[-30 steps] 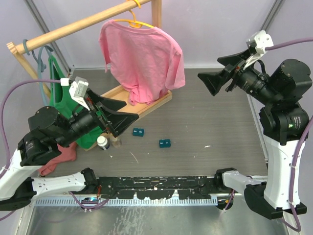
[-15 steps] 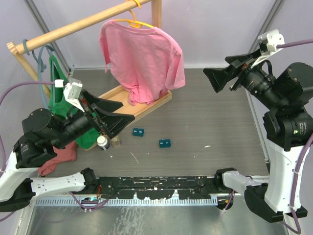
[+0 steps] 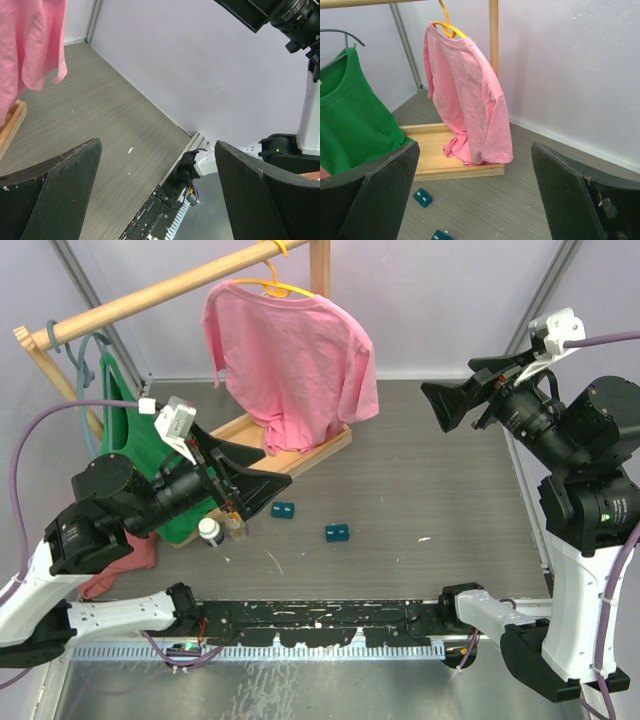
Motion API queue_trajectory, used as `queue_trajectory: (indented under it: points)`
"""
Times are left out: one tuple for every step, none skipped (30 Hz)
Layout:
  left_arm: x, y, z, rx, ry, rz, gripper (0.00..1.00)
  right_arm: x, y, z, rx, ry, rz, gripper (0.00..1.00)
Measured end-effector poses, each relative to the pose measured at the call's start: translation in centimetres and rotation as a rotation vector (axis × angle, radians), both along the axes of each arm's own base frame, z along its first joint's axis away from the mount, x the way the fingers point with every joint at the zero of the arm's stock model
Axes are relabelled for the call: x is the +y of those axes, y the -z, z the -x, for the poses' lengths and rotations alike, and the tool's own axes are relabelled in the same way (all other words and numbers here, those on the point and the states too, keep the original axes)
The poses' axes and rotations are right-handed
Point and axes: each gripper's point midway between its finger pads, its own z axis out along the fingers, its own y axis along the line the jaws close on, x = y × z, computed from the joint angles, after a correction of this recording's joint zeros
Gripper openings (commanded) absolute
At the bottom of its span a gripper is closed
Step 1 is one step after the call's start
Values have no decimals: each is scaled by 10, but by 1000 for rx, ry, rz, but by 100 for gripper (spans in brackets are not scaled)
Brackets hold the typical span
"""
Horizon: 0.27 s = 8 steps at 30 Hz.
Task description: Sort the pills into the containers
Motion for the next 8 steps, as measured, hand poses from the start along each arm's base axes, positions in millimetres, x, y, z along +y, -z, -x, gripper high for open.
queue_trajectory:
  points:
    - [-1, 1, 0, 0, 0, -3, 98, 0, 1, -2, 4, 3, 1, 100]
    - [-2, 1, -1, 0, 0, -6, 98, -1, 1, -3, 5, 6, 2, 100]
    - [-2, 2, -1, -1, 0, -8, 98, -1, 2, -4, 8, 8, 4, 100]
    - [-2, 2, -1, -2, 0, -11, 98, -1, 3, -6, 11, 11, 5, 100]
    - [-3, 2, -2, -5, 0, -14, 98, -1, 3, -6, 10, 12, 8, 100]
    - [-3, 3, -2, -9, -1, -19, 98, -1, 4, -9, 13, 13, 11, 100]
    - [-3, 3, -3, -14, -1, -24, 98, -1, 5, -10, 13, 14, 15, 100]
    - [-4, 3, -3, -16, -1, -28, 98, -1, 6, -12, 15, 15, 21, 100]
